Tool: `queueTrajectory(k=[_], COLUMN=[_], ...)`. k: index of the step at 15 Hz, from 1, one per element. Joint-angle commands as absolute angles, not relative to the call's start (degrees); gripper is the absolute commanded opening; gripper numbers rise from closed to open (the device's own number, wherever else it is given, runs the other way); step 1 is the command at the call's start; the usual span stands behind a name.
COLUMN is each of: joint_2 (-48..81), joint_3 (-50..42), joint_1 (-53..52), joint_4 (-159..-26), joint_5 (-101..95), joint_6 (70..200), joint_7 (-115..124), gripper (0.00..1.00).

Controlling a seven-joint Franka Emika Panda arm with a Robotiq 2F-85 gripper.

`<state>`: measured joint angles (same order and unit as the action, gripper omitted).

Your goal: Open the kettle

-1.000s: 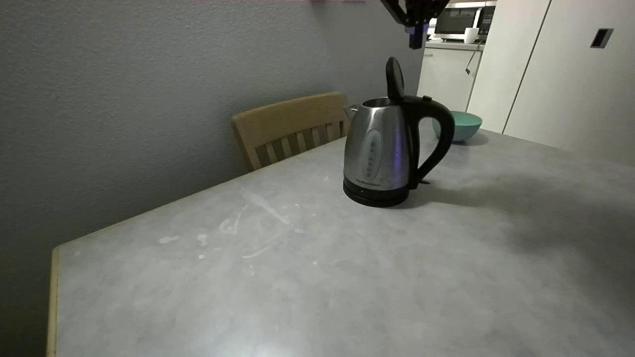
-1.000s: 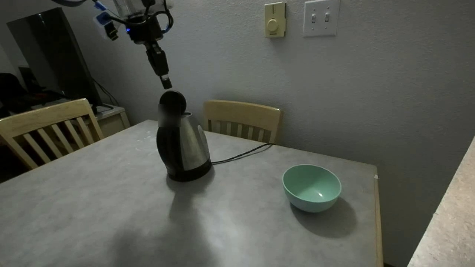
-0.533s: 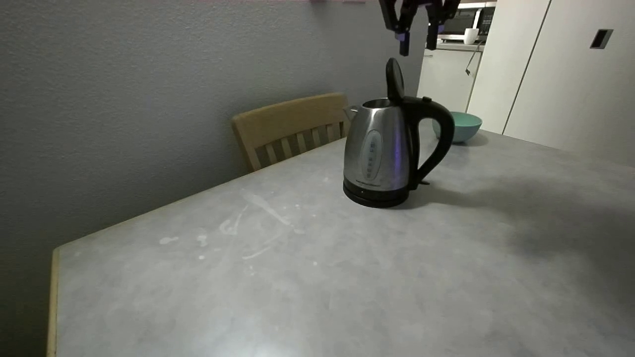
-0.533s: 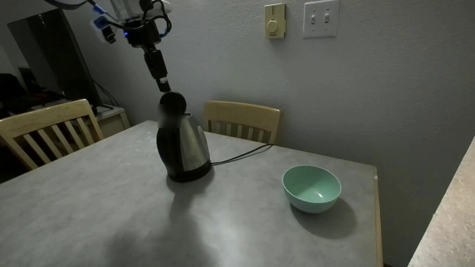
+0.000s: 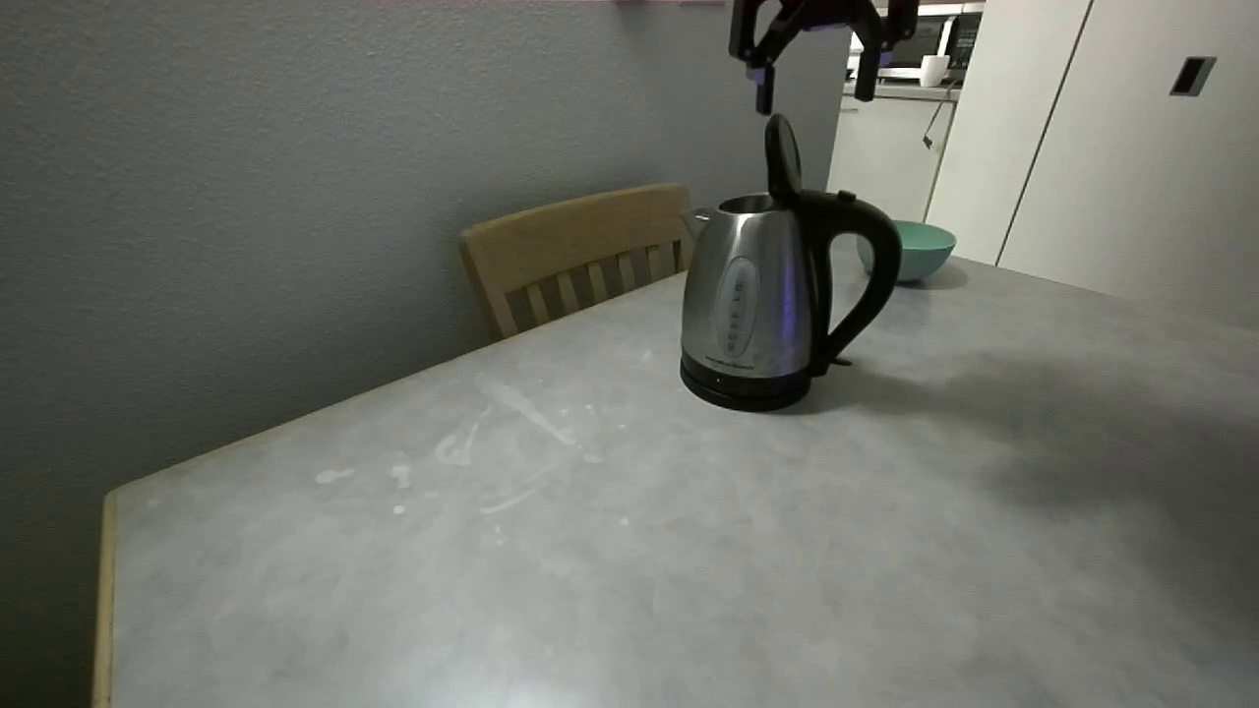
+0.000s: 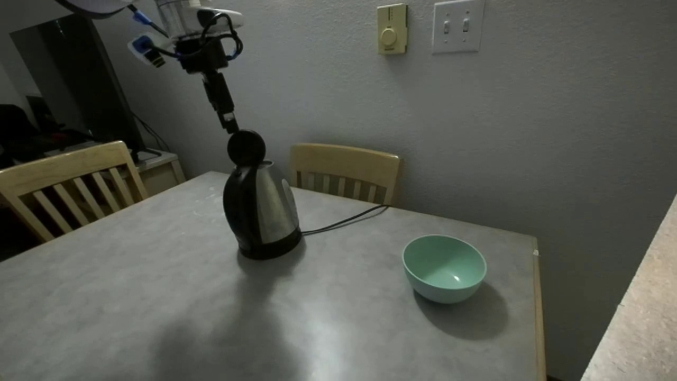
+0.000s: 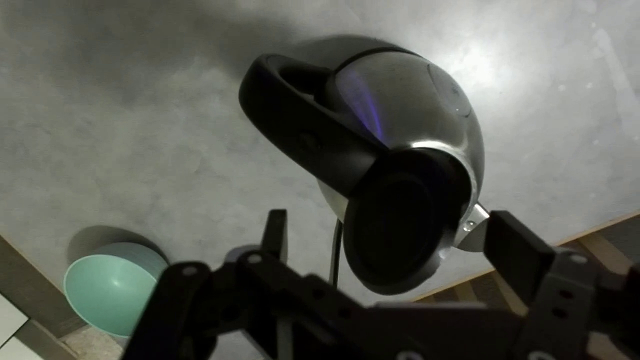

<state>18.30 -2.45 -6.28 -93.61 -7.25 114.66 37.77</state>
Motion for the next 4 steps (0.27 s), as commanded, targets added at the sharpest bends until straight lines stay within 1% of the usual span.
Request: queueTrajectory(k=[1,4], joint_2=[16.2,18.3], joint_3=[-2.2,-2.4], joint_1=[-5.9,-6.2], joint_4=[-97.1,-94.1], joint_5=[-5.3,-5.9], joint_6=[117.9,116.4], joint_7=[39.1,38.8], gripper=[1.00,1.00])
